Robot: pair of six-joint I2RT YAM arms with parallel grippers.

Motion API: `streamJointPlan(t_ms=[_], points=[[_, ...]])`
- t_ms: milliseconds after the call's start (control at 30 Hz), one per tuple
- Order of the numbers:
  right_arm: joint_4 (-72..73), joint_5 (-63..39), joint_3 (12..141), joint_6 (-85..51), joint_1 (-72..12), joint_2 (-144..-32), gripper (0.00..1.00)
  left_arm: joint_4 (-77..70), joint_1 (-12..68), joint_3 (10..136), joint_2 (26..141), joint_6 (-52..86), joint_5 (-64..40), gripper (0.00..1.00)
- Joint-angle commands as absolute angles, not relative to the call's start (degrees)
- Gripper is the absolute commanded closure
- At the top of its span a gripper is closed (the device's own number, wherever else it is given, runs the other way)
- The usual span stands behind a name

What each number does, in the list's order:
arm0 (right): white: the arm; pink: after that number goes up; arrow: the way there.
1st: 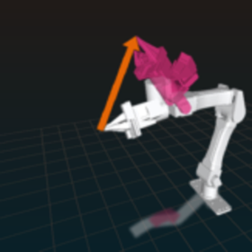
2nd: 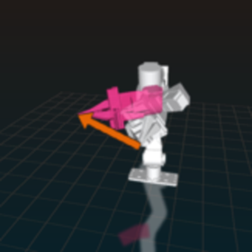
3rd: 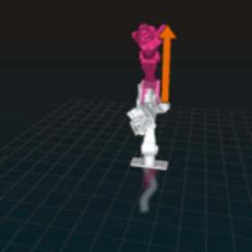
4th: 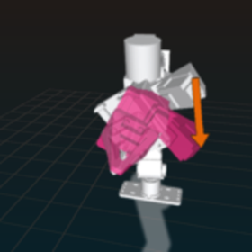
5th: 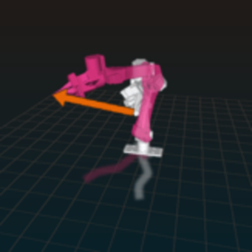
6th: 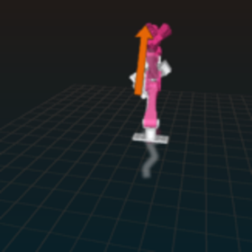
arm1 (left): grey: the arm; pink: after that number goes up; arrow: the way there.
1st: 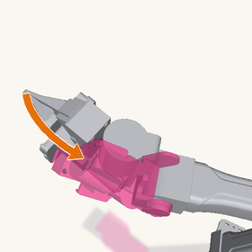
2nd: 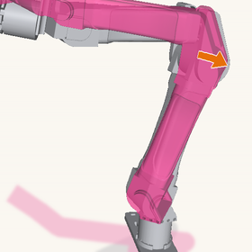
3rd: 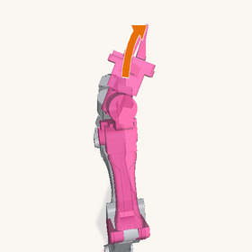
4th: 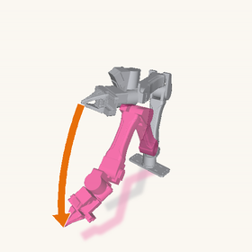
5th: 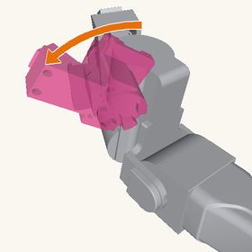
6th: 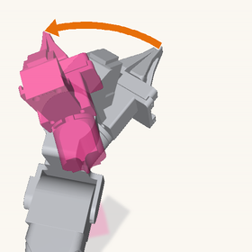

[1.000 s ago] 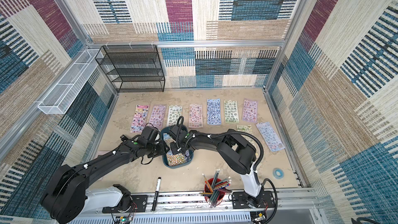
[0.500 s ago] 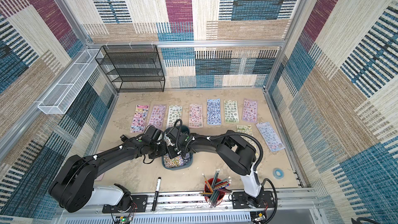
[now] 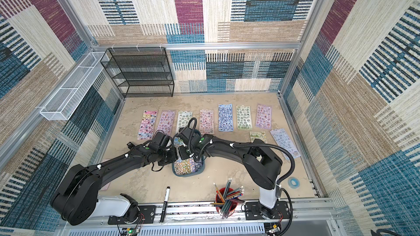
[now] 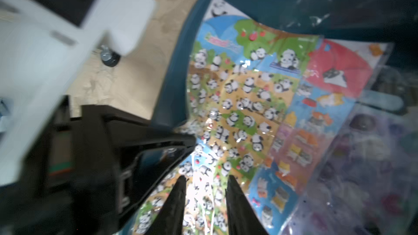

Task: Take the stickers out of the storage box
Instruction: Pick up the sticker from the storage box.

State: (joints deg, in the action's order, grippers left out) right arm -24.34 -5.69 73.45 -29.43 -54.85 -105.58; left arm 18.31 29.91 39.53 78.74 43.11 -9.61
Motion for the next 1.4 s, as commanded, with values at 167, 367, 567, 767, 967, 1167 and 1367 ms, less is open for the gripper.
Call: streamJointPlan(t_ms=[167, 367, 567, 767, 967, 1167, 1367], points=[[-24.5, -5.9, 71.2, -33.2, -54.8, -107.4, 0.56, 17.1, 29.9, 39.9, 78.3, 42.9, -9.7, 1.0], [-24.2, -6.8, 70.8, -34.0, -54.9, -109.0, 0.56, 17.2, 30.0, 40.0, 78.3, 43.0, -9.6, 1.0], [-27.0, -1.9, 70.6, -34.6, -54.4, -108.4, 0.53, 18.1, 30.0, 40.1, 78.0, 42.8, -8.7, 1.0], [-22.9, -6.8, 69.4, -34.0, -54.2, -107.8, 0.54, 18.0, 29.9, 40.3, 78.2, 43.0, -8.8, 1.0], [-16.6, -17.2, 68.1, -35.5, -54.2, -109.7, 0.61, 16.7, 30.0, 41.2, 79.2, 43.6, -10.4, 1.0], [-10.2, -22.5, 64.1, -39.7, -53.5, -108.9, 0.72, 16.6, 30.1, 41.8, 79.0, 44.0, -10.4, 1.0], [-5.8, -25.1, 60.0, -42.3, -51.2, -106.2, 0.67, 16.2, 30.0, 41.2, 78.9, 44.5, -10.5, 1.0]])
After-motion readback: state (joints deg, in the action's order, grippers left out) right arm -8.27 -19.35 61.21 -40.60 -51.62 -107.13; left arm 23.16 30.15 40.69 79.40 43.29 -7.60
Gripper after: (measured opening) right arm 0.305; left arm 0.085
